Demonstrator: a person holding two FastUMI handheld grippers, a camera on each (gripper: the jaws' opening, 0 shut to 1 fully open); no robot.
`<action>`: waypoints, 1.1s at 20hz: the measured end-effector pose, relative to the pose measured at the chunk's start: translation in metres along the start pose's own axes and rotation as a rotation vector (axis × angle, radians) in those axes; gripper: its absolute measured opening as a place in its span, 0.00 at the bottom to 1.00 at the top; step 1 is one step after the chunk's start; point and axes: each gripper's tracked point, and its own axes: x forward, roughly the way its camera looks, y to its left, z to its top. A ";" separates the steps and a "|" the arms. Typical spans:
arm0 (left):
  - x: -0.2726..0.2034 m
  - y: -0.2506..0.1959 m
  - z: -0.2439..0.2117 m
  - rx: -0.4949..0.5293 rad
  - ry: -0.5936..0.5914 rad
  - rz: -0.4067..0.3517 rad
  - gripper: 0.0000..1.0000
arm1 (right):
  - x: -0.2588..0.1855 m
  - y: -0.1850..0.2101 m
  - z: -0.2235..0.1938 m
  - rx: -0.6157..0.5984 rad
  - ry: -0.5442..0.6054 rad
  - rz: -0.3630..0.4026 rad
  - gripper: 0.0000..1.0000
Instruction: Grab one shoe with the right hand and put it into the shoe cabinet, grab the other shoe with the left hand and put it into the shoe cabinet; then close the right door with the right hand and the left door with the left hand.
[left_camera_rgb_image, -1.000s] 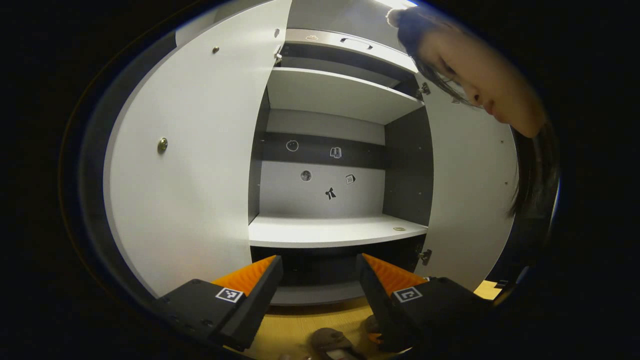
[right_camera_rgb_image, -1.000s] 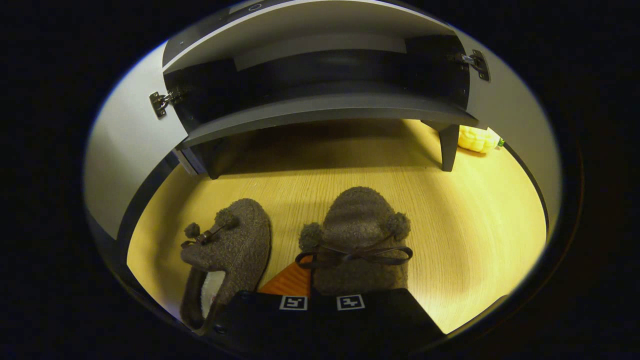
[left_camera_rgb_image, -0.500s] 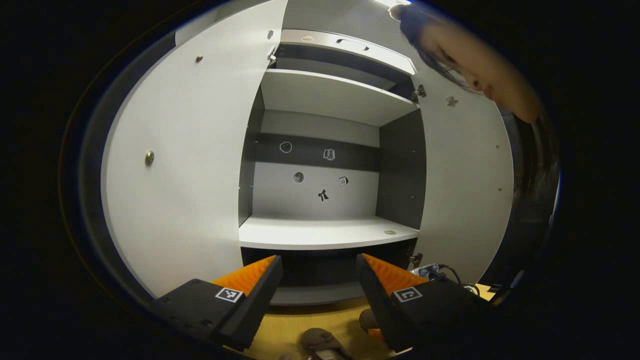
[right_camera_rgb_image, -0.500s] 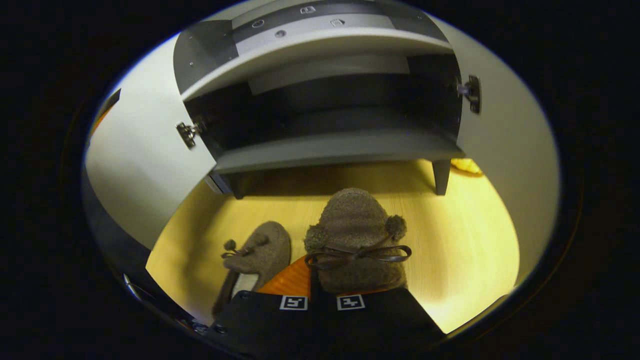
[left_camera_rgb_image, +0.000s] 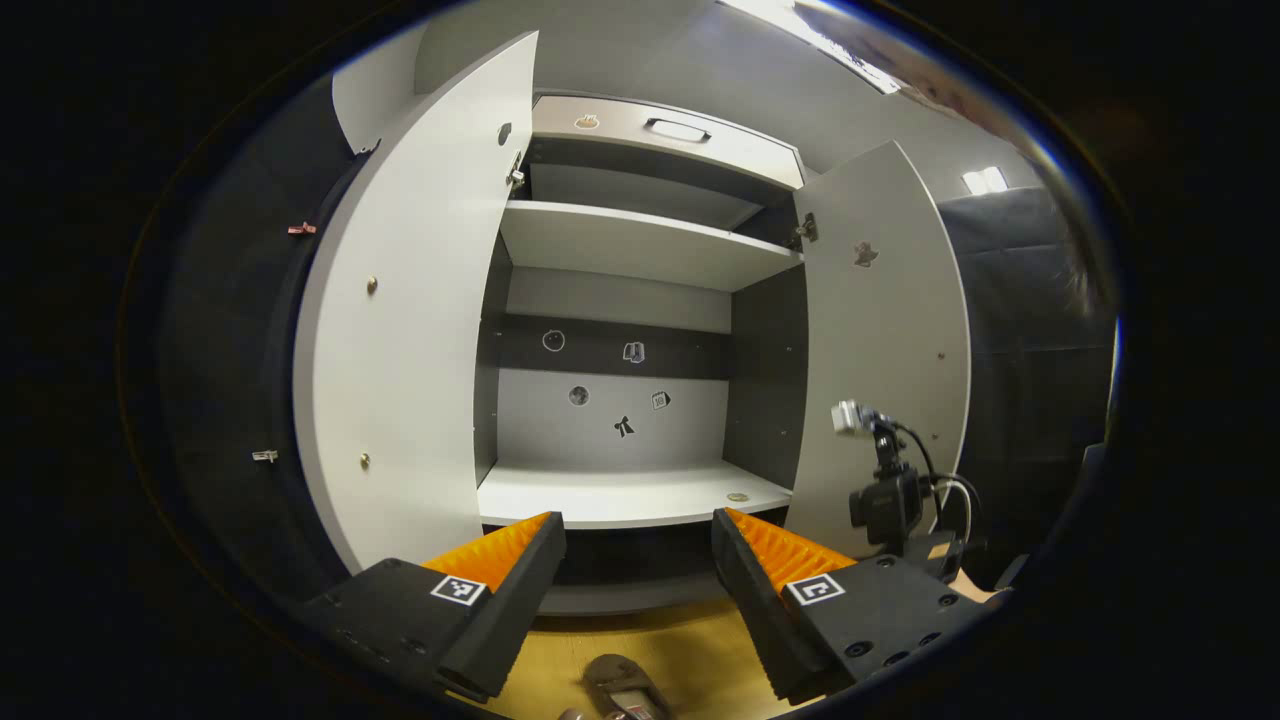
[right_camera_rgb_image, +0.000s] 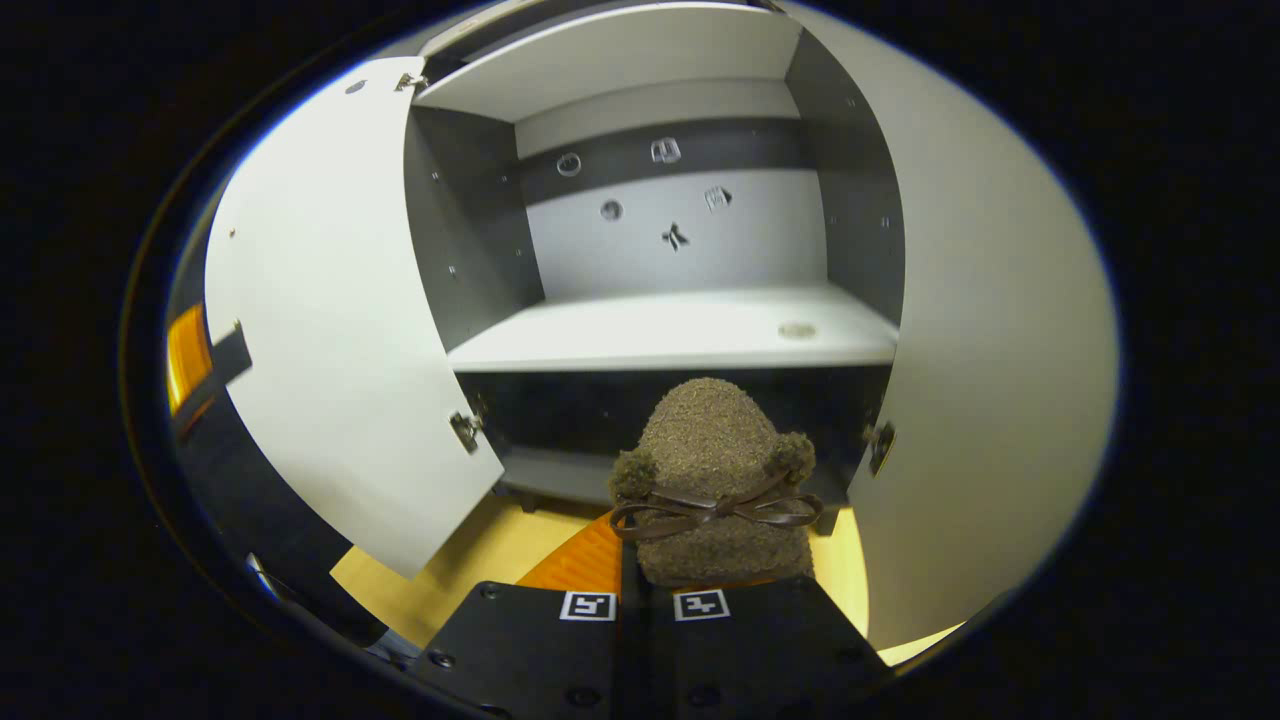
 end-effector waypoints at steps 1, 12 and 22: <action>-0.007 -0.004 0.007 -0.002 -0.004 -0.003 0.93 | -0.007 0.000 0.017 -0.011 -0.029 -0.004 0.06; -0.034 -0.015 0.053 -0.057 -0.054 0.021 0.93 | 0.041 -0.006 0.182 -0.053 -0.187 -0.052 0.06; -0.002 -0.012 0.047 -0.057 -0.027 0.100 0.94 | 0.186 -0.050 0.223 -0.094 -0.095 -0.138 0.06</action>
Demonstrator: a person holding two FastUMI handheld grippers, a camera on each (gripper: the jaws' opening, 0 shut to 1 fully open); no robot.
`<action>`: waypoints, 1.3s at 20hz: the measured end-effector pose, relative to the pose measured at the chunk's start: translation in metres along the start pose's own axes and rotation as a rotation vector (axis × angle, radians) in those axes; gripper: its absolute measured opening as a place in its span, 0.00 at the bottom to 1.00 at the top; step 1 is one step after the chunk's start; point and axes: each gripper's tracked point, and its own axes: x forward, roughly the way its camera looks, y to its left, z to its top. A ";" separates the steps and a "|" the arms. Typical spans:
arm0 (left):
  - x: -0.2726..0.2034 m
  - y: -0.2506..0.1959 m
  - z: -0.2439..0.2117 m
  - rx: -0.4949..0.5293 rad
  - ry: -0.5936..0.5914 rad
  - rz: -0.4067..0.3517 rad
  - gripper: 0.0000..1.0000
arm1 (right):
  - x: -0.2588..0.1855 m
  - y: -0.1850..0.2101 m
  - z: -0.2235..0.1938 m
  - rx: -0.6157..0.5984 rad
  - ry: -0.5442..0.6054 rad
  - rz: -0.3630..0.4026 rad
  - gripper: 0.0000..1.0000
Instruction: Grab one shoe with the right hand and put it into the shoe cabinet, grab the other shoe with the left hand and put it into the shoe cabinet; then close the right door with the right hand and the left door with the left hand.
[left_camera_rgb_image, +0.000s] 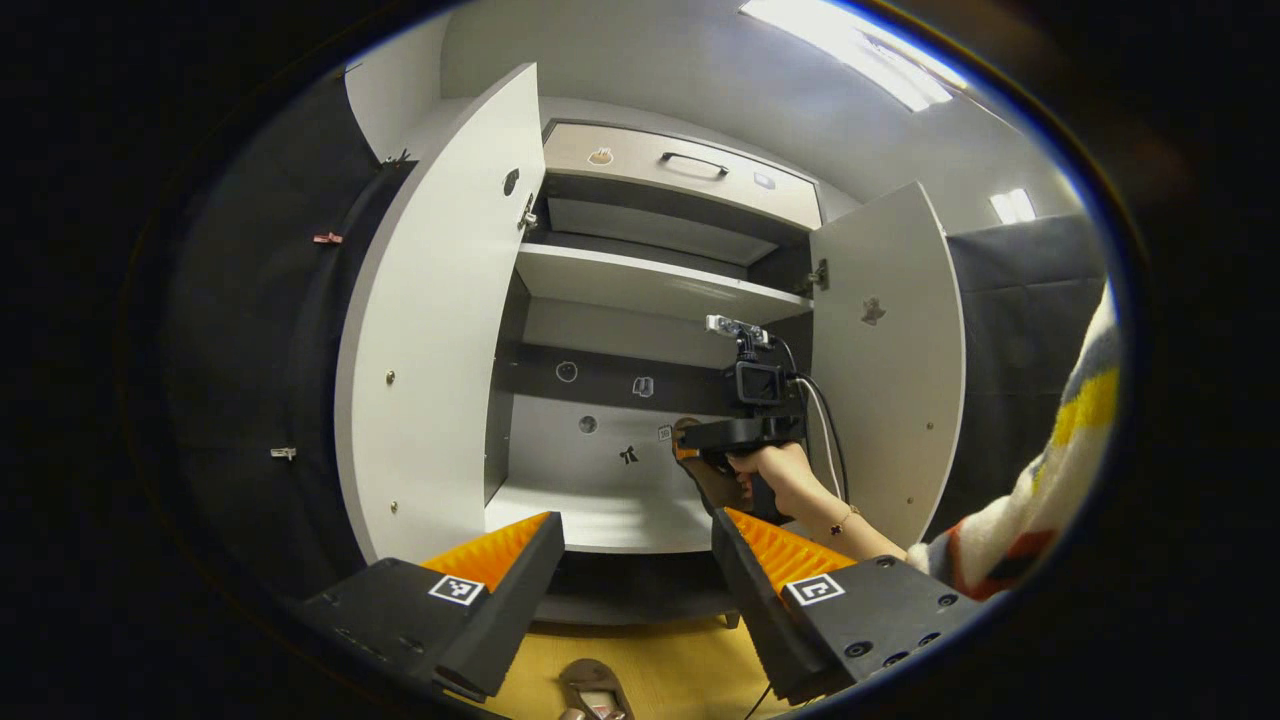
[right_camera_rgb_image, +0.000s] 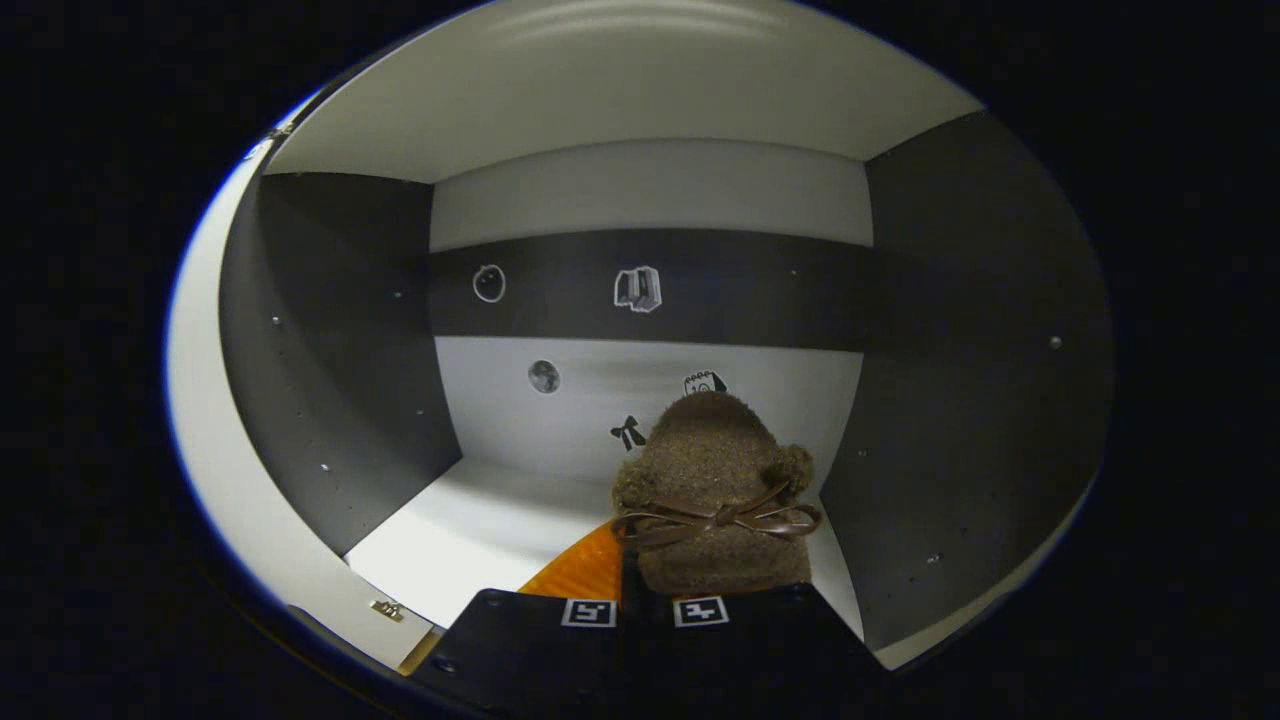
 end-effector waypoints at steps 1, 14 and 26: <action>0.004 0.002 -0.001 0.000 0.004 0.014 0.94 | 0.012 -0.005 -0.005 0.007 0.020 -0.009 0.06; 0.015 0.020 -0.002 0.033 0.043 0.132 0.94 | 0.093 -0.020 -0.066 0.076 0.231 -0.024 0.18; 0.007 0.004 -0.008 0.020 0.057 0.072 0.94 | -0.001 -0.001 -0.036 0.035 0.072 0.049 0.97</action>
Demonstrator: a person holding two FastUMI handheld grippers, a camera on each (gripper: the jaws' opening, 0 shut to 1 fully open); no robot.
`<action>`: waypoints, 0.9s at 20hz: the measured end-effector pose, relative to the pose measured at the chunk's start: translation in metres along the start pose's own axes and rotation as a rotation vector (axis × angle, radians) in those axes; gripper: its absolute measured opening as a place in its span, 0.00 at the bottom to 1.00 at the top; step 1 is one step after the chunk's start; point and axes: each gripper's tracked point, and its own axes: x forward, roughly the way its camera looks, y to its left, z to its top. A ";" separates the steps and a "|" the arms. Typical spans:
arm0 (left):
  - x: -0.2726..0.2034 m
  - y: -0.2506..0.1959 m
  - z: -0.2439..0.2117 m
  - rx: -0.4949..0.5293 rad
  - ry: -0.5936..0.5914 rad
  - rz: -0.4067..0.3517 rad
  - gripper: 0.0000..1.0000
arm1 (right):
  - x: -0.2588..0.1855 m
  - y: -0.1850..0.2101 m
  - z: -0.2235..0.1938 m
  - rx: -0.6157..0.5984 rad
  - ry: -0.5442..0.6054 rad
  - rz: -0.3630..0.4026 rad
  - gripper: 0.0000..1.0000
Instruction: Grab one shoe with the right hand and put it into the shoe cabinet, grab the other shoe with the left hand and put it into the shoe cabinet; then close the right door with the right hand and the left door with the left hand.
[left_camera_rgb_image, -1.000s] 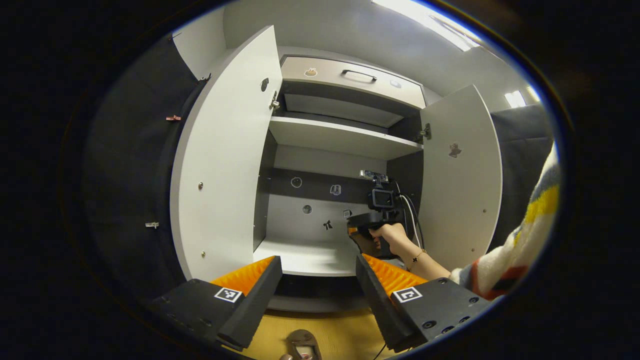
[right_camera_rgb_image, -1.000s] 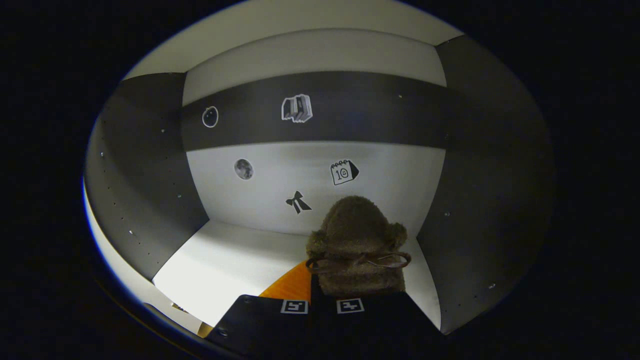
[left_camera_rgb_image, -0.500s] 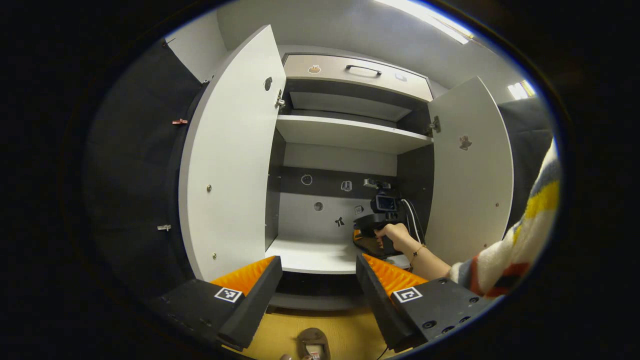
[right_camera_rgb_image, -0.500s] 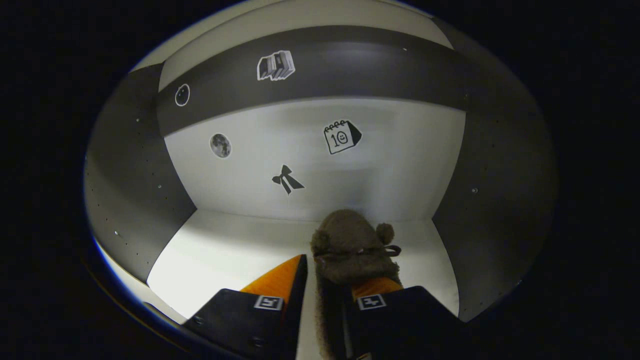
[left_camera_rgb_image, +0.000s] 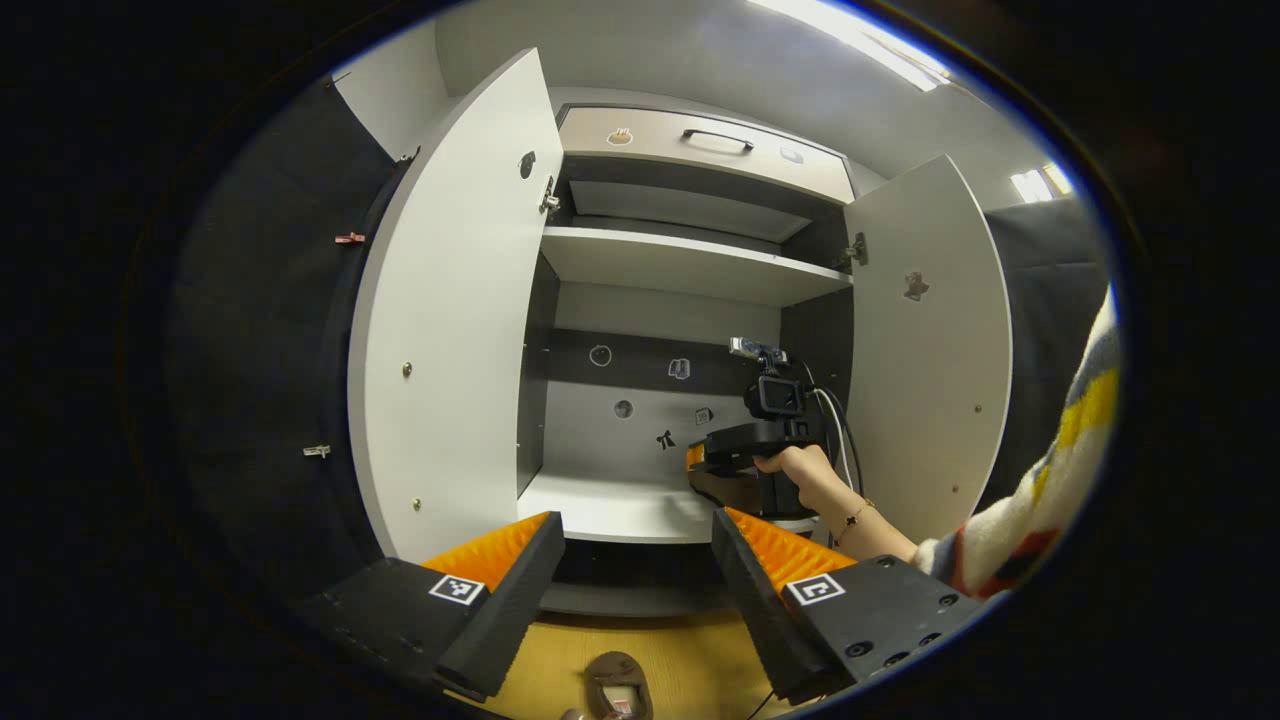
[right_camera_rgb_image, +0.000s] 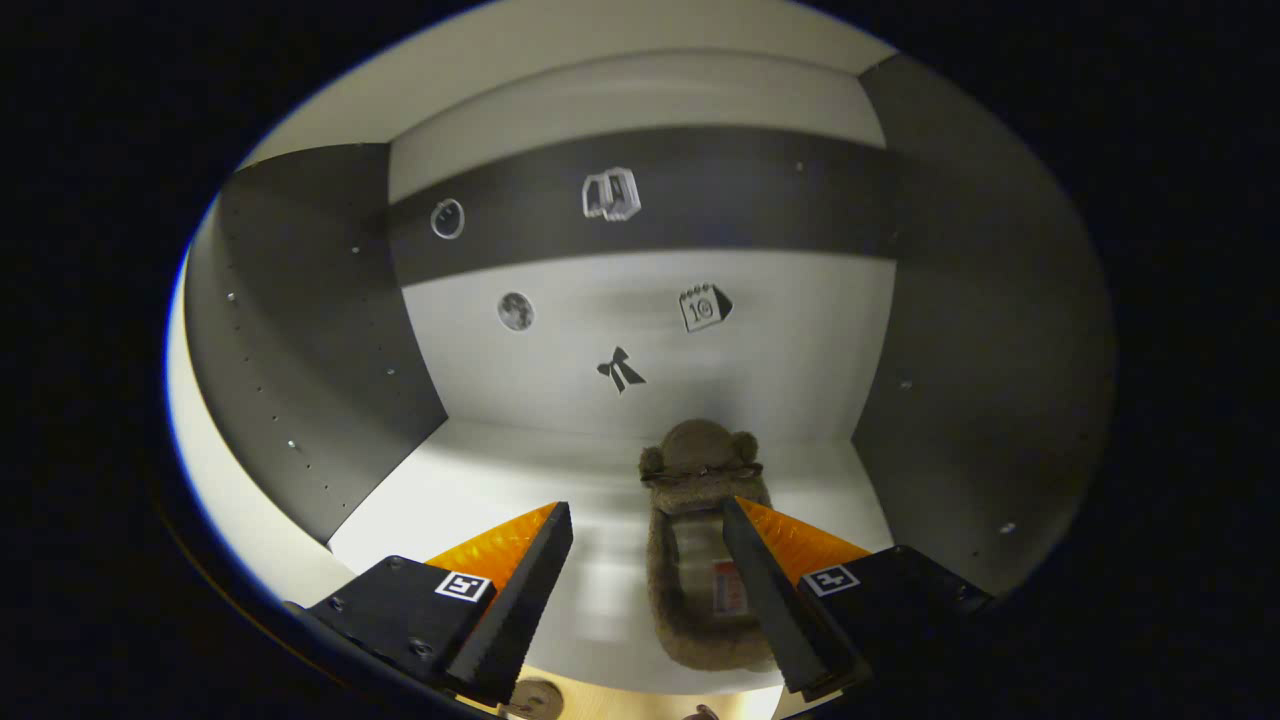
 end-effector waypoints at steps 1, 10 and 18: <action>-0.002 -0.002 -0.002 0.000 0.004 -0.012 0.94 | -0.016 0.004 0.011 -0.010 -0.052 0.003 0.97; -0.016 -0.017 -0.050 -0.029 0.054 -0.175 0.95 | -0.182 0.031 0.037 -0.074 -0.357 0.082 0.98; -0.018 -0.007 -0.188 -0.040 0.208 -0.247 0.95 | -0.271 0.021 -0.037 -0.112 -0.414 0.051 0.98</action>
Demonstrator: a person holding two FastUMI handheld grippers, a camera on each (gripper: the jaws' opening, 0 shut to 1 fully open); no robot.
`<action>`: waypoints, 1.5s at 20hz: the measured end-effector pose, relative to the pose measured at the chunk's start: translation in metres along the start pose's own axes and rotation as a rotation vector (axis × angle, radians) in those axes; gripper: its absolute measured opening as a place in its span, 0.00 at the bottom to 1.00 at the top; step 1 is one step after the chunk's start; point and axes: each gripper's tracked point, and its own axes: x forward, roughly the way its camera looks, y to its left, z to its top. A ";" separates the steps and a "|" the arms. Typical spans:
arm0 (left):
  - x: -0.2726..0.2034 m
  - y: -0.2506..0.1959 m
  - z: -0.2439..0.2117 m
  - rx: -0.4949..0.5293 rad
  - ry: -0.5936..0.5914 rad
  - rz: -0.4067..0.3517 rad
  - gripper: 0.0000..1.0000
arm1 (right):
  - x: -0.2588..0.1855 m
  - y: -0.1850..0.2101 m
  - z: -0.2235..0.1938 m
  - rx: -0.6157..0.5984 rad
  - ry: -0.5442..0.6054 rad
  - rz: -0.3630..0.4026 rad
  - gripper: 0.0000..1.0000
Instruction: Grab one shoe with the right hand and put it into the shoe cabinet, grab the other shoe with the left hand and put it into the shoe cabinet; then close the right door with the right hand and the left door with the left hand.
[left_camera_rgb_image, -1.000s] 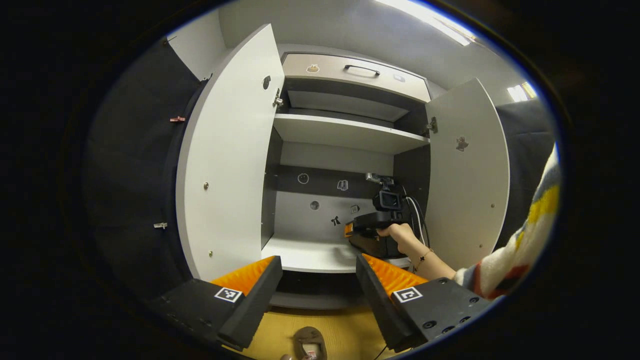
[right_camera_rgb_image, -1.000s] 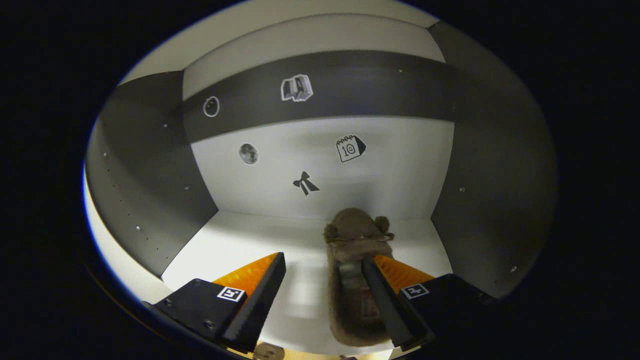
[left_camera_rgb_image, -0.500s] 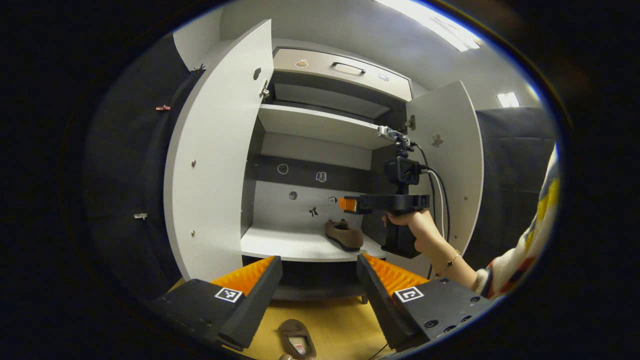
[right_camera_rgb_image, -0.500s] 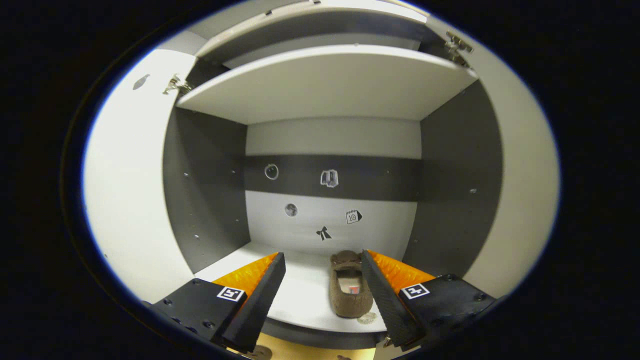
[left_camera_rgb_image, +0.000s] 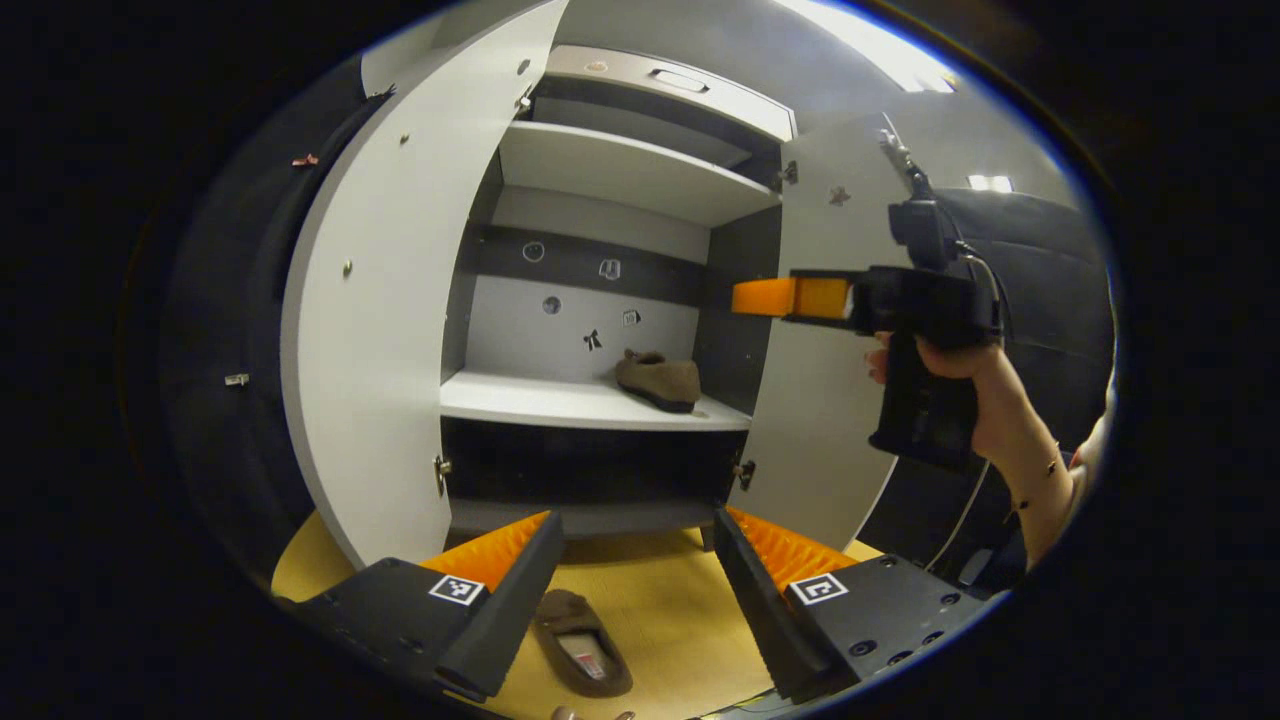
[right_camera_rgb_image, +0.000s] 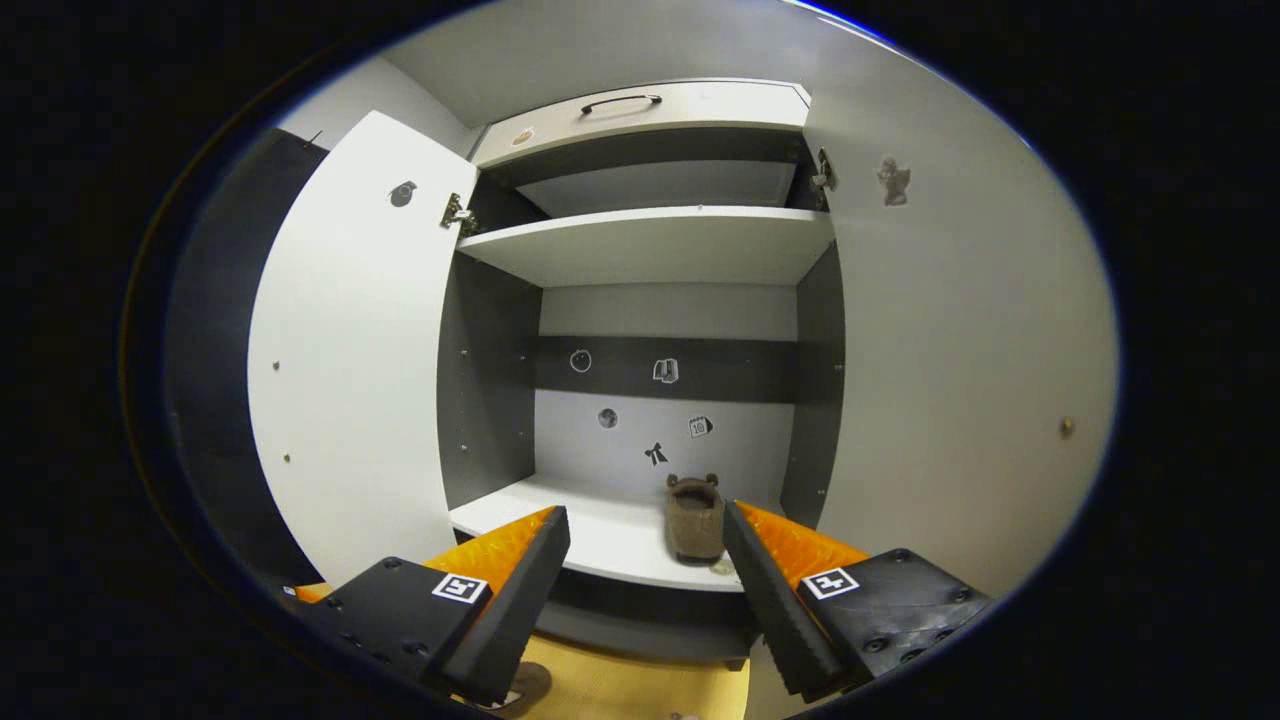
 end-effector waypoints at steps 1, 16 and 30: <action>0.004 0.007 -0.021 -0.006 0.031 0.015 0.95 | -0.011 0.002 -0.008 -0.004 0.000 -0.001 0.98; 0.096 0.091 -0.231 -0.088 0.244 0.195 0.68 | -0.057 -0.012 -0.117 -0.043 0.096 -0.043 0.98; 0.141 0.125 -0.263 -0.054 0.313 0.257 0.41 | -0.025 -0.006 -0.164 -0.042 0.208 0.009 0.98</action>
